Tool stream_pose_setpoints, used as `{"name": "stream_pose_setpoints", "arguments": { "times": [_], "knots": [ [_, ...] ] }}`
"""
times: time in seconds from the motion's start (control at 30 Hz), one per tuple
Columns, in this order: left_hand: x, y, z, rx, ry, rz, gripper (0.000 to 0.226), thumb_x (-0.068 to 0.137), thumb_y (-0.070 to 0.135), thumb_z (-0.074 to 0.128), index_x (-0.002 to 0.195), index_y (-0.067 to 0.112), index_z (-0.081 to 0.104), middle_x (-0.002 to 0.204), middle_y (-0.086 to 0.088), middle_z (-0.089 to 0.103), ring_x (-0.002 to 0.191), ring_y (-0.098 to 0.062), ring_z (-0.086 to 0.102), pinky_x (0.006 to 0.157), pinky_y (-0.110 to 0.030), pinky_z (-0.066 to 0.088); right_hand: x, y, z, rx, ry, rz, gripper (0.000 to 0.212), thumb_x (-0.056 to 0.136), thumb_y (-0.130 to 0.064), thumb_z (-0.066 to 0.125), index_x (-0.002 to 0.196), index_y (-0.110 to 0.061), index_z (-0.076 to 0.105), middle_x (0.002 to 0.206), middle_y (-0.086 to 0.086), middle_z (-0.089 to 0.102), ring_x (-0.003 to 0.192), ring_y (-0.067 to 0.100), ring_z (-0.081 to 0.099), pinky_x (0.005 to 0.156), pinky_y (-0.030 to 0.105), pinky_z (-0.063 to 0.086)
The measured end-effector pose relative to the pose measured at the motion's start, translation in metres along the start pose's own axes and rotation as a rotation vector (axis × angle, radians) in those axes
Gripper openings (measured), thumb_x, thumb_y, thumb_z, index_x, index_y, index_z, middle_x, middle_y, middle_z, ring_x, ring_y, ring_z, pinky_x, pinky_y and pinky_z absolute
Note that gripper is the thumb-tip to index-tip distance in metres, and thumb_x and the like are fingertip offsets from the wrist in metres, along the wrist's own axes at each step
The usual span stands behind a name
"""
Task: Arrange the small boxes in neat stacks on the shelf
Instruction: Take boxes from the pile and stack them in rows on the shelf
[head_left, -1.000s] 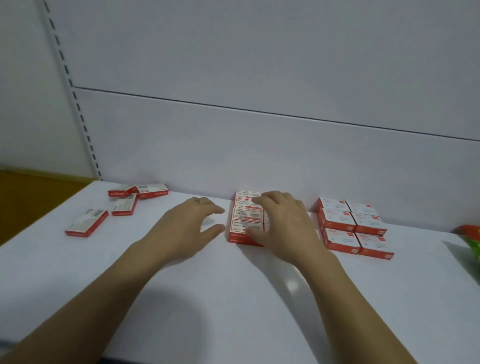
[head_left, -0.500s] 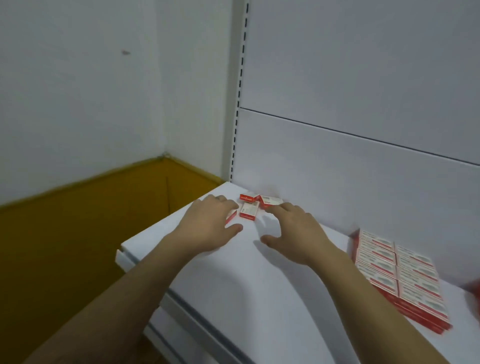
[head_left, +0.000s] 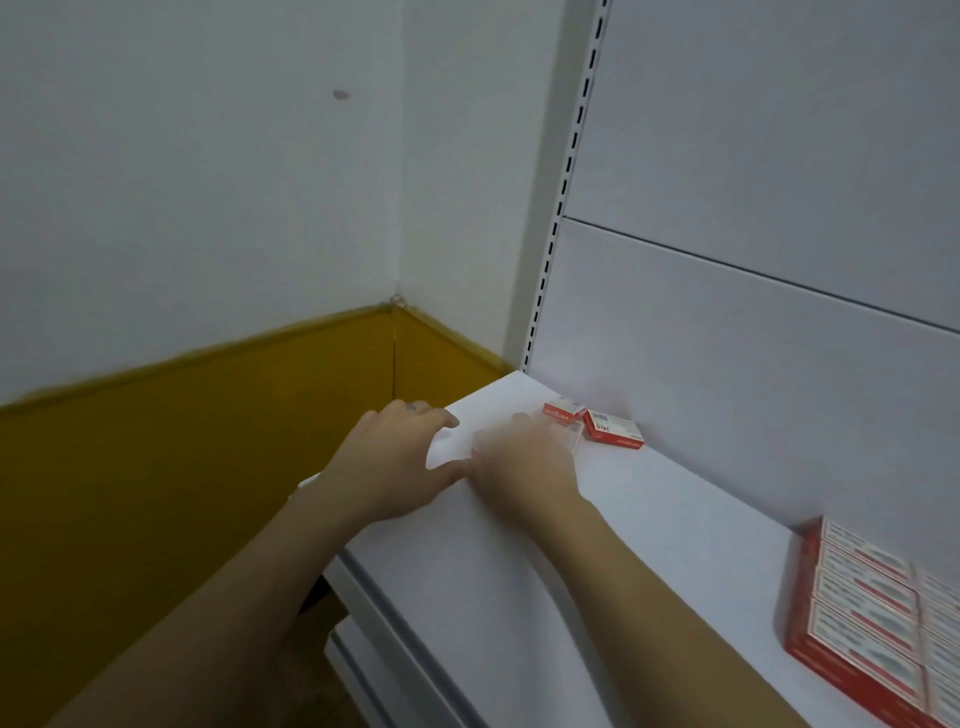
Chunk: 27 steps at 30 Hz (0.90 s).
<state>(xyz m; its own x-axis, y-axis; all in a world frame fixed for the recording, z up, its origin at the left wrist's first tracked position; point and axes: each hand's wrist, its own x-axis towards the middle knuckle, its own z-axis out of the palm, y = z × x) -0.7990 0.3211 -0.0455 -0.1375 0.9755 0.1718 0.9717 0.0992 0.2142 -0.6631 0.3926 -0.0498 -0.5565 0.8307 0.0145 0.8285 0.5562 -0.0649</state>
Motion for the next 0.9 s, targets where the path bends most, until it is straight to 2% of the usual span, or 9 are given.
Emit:
{"name": "stream_pose_setpoints", "arguments": {
  "times": [0.07,0.17,0.23,0.3,0.37,0.47,0.53,0.7,0.9],
  "knots": [
    [0.003,-0.002,0.0,-0.018,-0.01,0.013,0.06,0.085,0.068,0.043,0.135,0.034,0.045,0.137,0.008,0.05,0.123,-0.015,0.043,0.1,-0.035,0.038,0.001,-0.001,-0.004,0.057,0.001,-0.038,0.038,0.097,-0.044,0.044,0.126,-0.024,0.059,0.142,0.009,0.039,0.123,0.027,0.043,0.088,0.035,0.043],
    [0.008,-0.001,-0.001,-0.016,-0.022,0.042,0.057,0.087,0.065,0.045,0.135,0.034,0.045,0.137,0.008,0.05,0.122,-0.014,0.043,0.099,-0.035,0.038,-0.003,0.006,-0.004,0.113,0.004,-0.119,0.021,0.095,-0.026,0.055,0.111,-0.022,0.066,0.149,0.005,0.036,0.118,0.027,0.05,0.089,0.031,0.045],
    [0.011,0.001,0.0,-0.016,-0.029,0.052,0.057,0.087,0.062,0.048,0.136,0.033,0.044,0.137,0.008,0.049,0.121,-0.014,0.043,0.097,-0.035,0.039,-0.006,0.012,-0.003,0.155,0.039,-0.105,0.011,0.092,-0.017,0.058,0.101,-0.022,0.063,0.141,0.004,0.044,0.109,0.025,0.055,0.083,0.029,0.047],
    [0.014,0.003,0.001,-0.013,-0.034,0.064,0.059,0.086,0.061,0.051,0.137,0.032,0.043,0.138,0.007,0.049,0.12,-0.014,0.044,0.096,-0.034,0.039,-0.007,0.018,-0.002,0.164,0.065,-0.083,0.009,0.092,-0.016,0.057,0.095,-0.023,0.052,0.122,0.005,0.055,0.097,0.021,0.055,0.078,0.028,0.049],
    [0.016,0.005,0.001,-0.008,-0.044,0.073,0.061,0.086,0.061,0.053,0.138,0.032,0.042,0.138,0.007,0.049,0.121,-0.015,0.043,0.096,-0.034,0.04,-0.007,0.02,-0.002,0.177,0.052,-0.055,0.012,0.092,-0.021,0.055,0.101,-0.023,0.047,0.112,0.004,0.059,0.094,0.02,0.055,0.076,0.032,0.049],
    [0.022,0.007,0.0,0.021,-0.049,0.088,0.065,0.085,0.061,0.054,0.14,0.033,0.038,0.139,0.007,0.047,0.122,-0.015,0.043,0.097,-0.034,0.039,-0.005,0.02,-0.002,0.199,0.02,-0.025,0.044,0.09,-0.034,0.06,0.128,-0.023,0.043,0.121,0.004,0.059,0.106,0.023,0.056,0.076,0.031,0.045],
    [0.026,0.008,-0.001,0.043,-0.076,0.082,0.067,0.084,0.06,0.056,0.141,0.032,0.036,0.14,0.005,0.046,0.123,-0.016,0.042,0.098,-0.035,0.038,-0.002,0.019,-0.002,0.208,0.015,-0.009,0.055,0.088,-0.035,0.063,0.137,-0.024,0.039,0.127,0.004,0.058,0.113,0.023,0.055,0.081,0.031,0.046],
    [0.029,0.01,-0.003,0.053,-0.103,0.081,0.071,0.083,0.057,0.061,0.143,0.031,0.032,0.14,0.002,0.044,0.124,-0.018,0.041,0.099,-0.036,0.039,0.001,0.017,0.002,0.329,0.105,0.037,0.059,0.083,-0.03,0.07,0.136,-0.023,0.045,0.127,0.003,0.059,0.118,0.022,0.051,0.091,0.038,0.05],
    [0.025,0.029,-0.009,0.015,-0.074,0.138,0.075,0.082,0.06,0.06,0.144,0.031,0.03,0.141,0.002,0.043,0.123,-0.018,0.04,0.097,-0.036,0.041,-0.024,0.039,-0.011,0.434,0.265,0.035,0.057,0.079,-0.023,0.073,0.132,-0.027,0.051,0.12,-0.005,0.064,0.113,0.017,0.054,0.091,0.034,0.048]
  ]
}}
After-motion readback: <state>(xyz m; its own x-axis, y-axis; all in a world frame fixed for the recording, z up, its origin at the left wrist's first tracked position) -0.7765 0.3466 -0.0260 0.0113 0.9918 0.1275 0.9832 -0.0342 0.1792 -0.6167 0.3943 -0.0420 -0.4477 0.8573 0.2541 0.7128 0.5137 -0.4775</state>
